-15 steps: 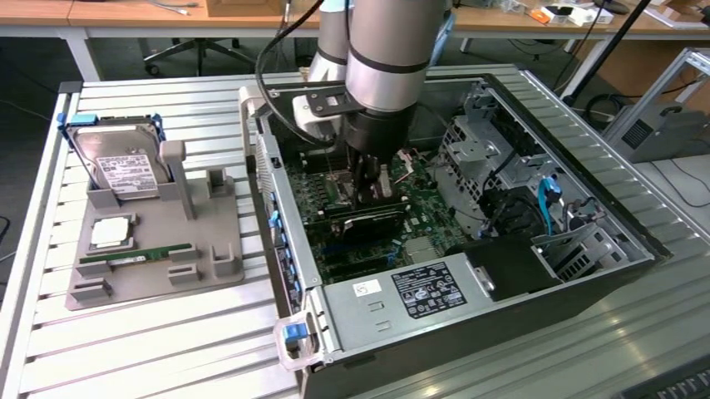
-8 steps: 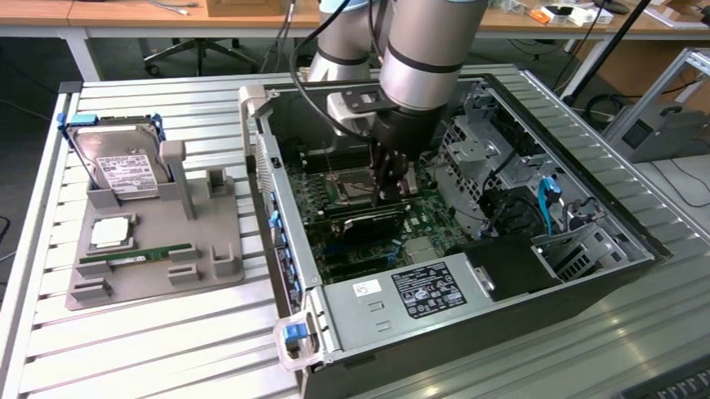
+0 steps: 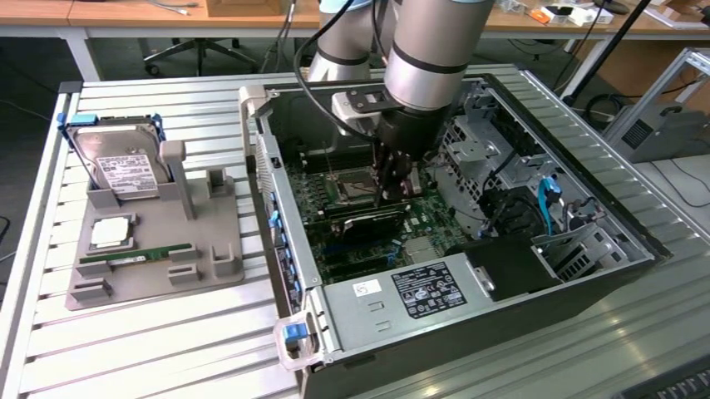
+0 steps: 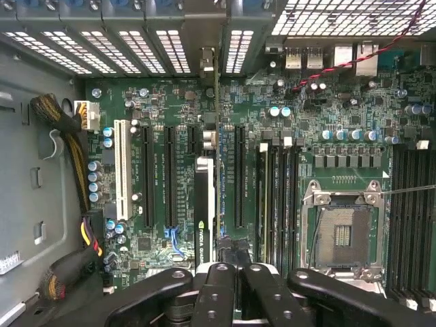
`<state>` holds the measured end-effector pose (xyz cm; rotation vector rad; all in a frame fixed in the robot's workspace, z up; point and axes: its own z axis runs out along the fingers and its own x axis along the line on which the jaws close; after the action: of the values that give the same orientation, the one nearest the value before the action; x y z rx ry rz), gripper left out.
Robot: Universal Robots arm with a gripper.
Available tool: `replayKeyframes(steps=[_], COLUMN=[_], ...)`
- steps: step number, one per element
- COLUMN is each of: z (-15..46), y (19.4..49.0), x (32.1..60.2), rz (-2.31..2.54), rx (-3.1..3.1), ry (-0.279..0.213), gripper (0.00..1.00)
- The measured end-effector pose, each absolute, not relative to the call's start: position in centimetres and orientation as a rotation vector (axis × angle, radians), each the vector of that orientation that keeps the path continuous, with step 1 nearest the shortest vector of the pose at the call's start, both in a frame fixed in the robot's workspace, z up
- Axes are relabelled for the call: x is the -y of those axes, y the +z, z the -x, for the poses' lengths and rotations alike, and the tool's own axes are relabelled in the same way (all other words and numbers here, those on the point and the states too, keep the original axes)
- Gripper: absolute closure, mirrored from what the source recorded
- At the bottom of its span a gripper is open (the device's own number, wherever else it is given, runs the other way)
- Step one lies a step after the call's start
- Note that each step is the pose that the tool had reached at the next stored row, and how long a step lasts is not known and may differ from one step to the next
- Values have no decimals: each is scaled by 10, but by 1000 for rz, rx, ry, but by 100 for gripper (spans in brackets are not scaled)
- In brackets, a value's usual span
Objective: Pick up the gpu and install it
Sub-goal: 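Insert the gpu into the slot, then press down on the gpu until it lock into place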
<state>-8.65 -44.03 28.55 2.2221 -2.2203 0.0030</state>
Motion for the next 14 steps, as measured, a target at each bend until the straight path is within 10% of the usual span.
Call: replayKeyframes(steps=[14], z=[136], y=[277], x=[447], rz=[-2222], rx=[2220], ry=[4], gripper=[89])
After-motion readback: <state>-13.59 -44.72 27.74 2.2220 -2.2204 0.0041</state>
